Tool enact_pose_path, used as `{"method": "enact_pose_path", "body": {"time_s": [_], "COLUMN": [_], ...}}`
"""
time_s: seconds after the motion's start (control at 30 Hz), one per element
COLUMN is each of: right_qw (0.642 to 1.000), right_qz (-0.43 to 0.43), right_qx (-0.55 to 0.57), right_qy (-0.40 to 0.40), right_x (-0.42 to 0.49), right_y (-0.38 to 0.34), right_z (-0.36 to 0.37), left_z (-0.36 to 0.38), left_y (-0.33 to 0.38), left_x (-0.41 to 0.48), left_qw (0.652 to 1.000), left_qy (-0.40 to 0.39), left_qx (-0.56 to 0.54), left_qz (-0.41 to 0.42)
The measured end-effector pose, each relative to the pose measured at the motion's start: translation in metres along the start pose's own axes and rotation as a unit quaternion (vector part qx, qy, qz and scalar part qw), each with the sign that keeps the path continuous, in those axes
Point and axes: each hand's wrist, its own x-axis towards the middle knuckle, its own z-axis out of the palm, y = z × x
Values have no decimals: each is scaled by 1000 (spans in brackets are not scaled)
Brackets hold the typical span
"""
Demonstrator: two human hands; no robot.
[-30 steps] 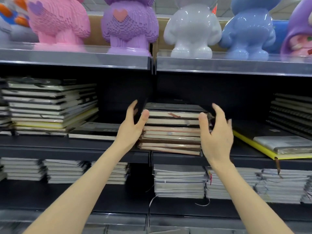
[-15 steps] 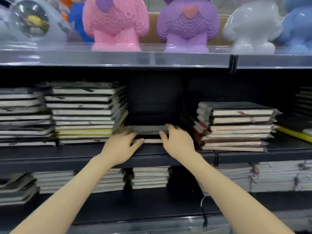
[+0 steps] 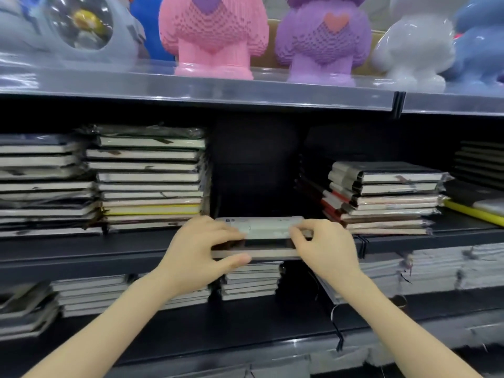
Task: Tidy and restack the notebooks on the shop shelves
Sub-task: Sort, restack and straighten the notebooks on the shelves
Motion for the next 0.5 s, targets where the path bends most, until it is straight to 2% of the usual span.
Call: {"method": "enact_pose_path", "body": {"time_s": [0.07, 0.1, 0.17, 0.2, 0.23, 0.3, 0.4, 0.5], "right_qw": [998, 997, 997, 992, 971, 900, 855, 836], "right_qz": [13, 22, 54, 83, 124, 179, 185, 165], "right_qx": [-32, -48, -47, 21, 145, 361, 472, 518], "right_qy": [51, 48, -36, -91, -142, -167, -112, -73], "right_x": [-12, -14, -15, -14, -14, -15, -25, -43], "right_y": [5, 8, 10, 11, 9, 10, 11, 16], "right_z": [-10, -12, -16, -17, -19, -16, -19, -31], "left_z": [-9, -11, -8, -4, 0, 3, -5, -15], "left_y": [3, 5, 12, 17, 24, 38, 60, 81], "left_x": [-7, -8, -9, -10, -12, -13, -15, -16], "left_qw": [996, 991, 980, 973, 968, 962, 941, 896], "left_qy": [-3, -15, -57, -77, -84, -73, -52, 41], "left_qx": [-74, -102, -136, -149, -160, -174, -231, -292], "left_qz": [-49, -80, -135, -158, -177, -200, -241, -331]}}
